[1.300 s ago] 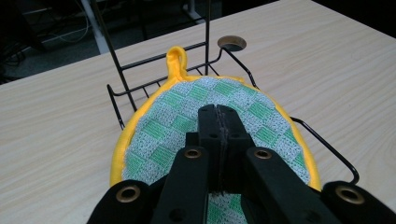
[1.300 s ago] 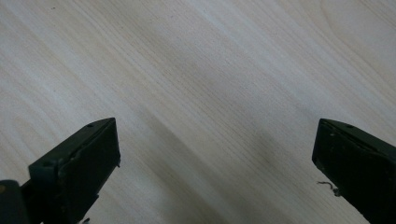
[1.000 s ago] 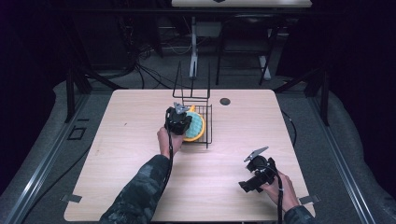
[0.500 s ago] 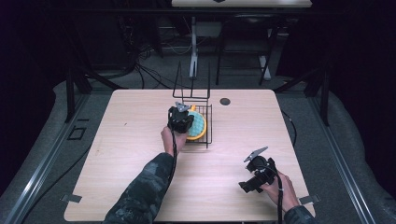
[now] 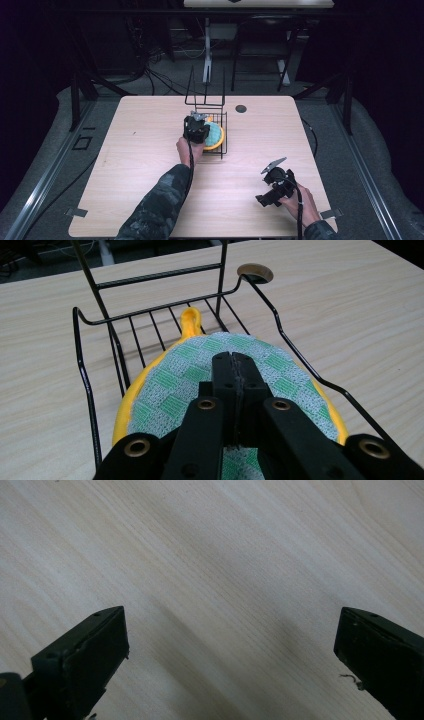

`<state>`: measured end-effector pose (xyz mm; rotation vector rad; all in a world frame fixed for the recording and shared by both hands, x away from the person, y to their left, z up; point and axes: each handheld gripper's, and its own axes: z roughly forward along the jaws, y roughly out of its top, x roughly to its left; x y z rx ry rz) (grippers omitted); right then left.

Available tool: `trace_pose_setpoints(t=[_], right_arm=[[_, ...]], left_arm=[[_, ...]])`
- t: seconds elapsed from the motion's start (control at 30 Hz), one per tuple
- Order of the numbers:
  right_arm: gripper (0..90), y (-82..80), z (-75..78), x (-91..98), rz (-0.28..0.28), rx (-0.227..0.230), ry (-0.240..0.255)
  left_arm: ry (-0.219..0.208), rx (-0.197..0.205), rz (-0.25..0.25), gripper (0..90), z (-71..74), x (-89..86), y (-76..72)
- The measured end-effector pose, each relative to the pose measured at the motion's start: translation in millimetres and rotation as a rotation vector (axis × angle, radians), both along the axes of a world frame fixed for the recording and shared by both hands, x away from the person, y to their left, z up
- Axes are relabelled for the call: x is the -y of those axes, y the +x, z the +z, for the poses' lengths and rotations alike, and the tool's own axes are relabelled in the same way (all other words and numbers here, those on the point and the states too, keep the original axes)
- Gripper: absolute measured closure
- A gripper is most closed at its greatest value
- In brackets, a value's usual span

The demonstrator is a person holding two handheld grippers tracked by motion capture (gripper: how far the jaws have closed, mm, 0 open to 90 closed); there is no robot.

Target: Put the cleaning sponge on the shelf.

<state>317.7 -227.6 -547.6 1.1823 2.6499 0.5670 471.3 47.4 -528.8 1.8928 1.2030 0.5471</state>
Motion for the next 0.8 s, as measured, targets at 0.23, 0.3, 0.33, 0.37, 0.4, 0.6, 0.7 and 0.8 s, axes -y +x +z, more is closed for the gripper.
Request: trace_pose_setpoints(t=[0.23,0.3,0.33,0.37,0.4,0.6,0.7,0.8], right_arm=[[0.7,0.0,-0.3,-0.2,0.004,-0.004,-0.001],[0.7,-0.1,-0.7,-0.5,0.004,-0.007,-0.004],[0.6,0.0,-0.8,-0.4,0.007,-0.006,-0.005],[0.7,0.0,-0.7,-0.5,0.008,-0.006,-0.005],[0.7,0.0,-0.7,-0.5,0.008,-0.005,-0.004],[0.7,-0.1,-0.8,-0.8,0.002,-0.011,-0.008],[0.7,-0.1,-0.6,-0.6,0.002,-0.01,-0.005],[0.7,-0.2,-0.2,-0.7,0.0,-0.008,-0.005]], left_arm=[[0.005,0.0,-0.015,87.3,-0.6,-0.4,-0.5],[0.005,-0.004,-0.017,78.3,1.4,-1.2,-1.4],[0.006,0.0,-0.017,75.1,2.2,-1.7,-2.1],[0.016,-0.003,-0.017,71.1,3.1,-2.3,-2.6],[0.022,-0.007,-0.008,62.9,3.6,-2.4,-3.3],[0.036,0.001,-0.013,36.5,6.9,-12.4,-10.1],[0.046,-0.002,-0.024,28.7,11.0,-20.0,-13.8],[0.048,-0.014,-0.03,21.7,15.2,-26.3,-17.1]])
